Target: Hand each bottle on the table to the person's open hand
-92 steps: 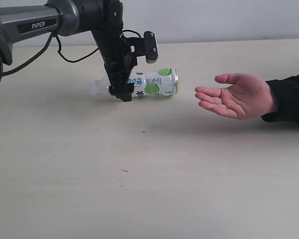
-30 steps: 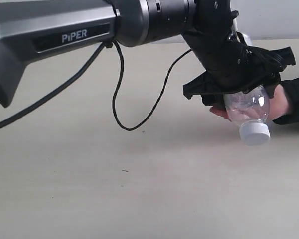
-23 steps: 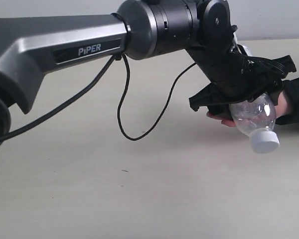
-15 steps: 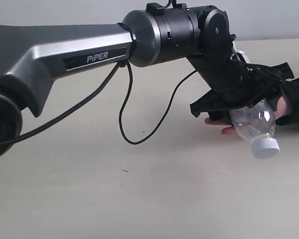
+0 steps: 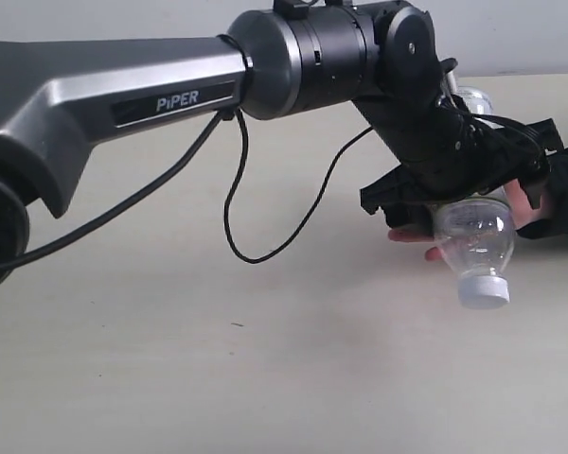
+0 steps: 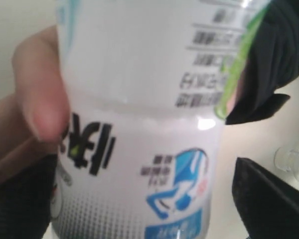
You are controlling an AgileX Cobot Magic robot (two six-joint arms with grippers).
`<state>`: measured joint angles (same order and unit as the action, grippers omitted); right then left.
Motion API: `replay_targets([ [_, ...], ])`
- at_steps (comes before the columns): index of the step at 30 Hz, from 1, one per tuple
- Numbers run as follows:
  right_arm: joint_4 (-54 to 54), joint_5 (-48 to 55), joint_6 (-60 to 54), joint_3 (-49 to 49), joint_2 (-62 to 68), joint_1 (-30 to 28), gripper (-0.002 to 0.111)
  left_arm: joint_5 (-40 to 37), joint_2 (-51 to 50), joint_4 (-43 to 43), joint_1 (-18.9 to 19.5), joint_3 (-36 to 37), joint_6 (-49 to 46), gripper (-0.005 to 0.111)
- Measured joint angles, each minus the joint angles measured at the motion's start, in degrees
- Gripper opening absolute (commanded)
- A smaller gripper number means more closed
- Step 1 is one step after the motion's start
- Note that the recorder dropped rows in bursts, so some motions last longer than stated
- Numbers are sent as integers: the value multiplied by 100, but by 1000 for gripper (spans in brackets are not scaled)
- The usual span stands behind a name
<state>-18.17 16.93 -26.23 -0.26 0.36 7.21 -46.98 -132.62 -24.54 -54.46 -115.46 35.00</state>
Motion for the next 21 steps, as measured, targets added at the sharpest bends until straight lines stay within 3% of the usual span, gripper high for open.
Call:
replay_targets([
  [9,0,0,0,0,0,0,0,-658,487,328,128,0,-145,88],
  [21,0,0,0,0,0,0,0,-1692,1230,1413,184,0,-674,83],
])
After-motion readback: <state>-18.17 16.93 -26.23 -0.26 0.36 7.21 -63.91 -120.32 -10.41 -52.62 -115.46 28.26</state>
